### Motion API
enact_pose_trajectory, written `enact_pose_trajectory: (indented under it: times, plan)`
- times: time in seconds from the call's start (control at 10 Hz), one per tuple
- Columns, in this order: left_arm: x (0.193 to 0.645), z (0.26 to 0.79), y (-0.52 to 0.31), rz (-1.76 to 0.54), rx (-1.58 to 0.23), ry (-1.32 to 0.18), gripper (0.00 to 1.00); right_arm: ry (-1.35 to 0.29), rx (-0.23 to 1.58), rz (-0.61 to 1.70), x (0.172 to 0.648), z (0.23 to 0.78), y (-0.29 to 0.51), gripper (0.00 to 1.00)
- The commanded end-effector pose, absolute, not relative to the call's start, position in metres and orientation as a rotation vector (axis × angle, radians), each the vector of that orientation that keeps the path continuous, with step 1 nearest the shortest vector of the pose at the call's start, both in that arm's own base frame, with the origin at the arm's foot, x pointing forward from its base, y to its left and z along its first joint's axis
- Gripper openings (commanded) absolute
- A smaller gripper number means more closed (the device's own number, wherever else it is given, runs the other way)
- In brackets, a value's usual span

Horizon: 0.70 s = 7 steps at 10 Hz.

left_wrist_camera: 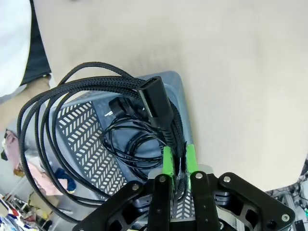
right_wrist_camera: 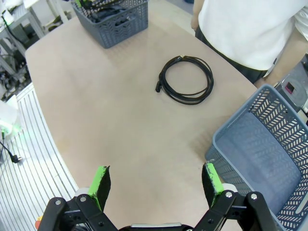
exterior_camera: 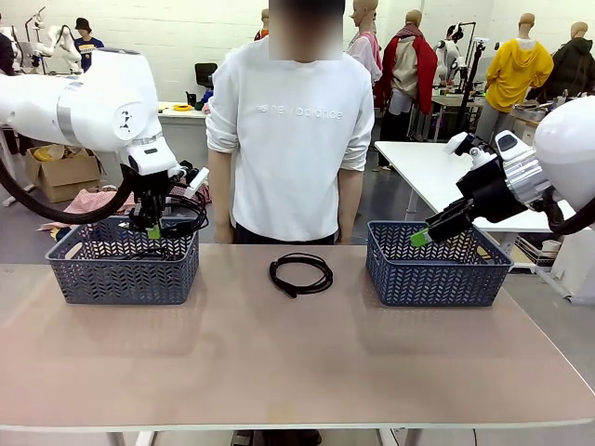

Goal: Organize the cables according to human instructions.
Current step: Pick up a bundle of cables and place it in the basket indicated by the human.

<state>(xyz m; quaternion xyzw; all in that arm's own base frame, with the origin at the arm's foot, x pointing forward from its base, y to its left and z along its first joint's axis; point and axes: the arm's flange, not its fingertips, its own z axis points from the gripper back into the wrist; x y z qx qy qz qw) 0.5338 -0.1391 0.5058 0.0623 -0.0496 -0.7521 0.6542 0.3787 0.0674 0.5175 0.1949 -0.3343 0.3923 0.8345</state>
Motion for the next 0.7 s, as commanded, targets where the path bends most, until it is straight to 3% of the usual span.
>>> enact_pose_trajectory:
  times: [0.0, 0.6]
  plan:
    - [0.542, 0.498, -0.128, -1.675, 0.112, -0.11, 0.12, -0.723, 0.436, 0.843, 0.381, 0.517, 0.067, 1.0]
    - [0.59, 0.468, -0.071, -1.535, 0.14, -0.075, 0.12, -0.723, 0.436, 0.843, 0.381, 0.517, 0.067, 1.0]
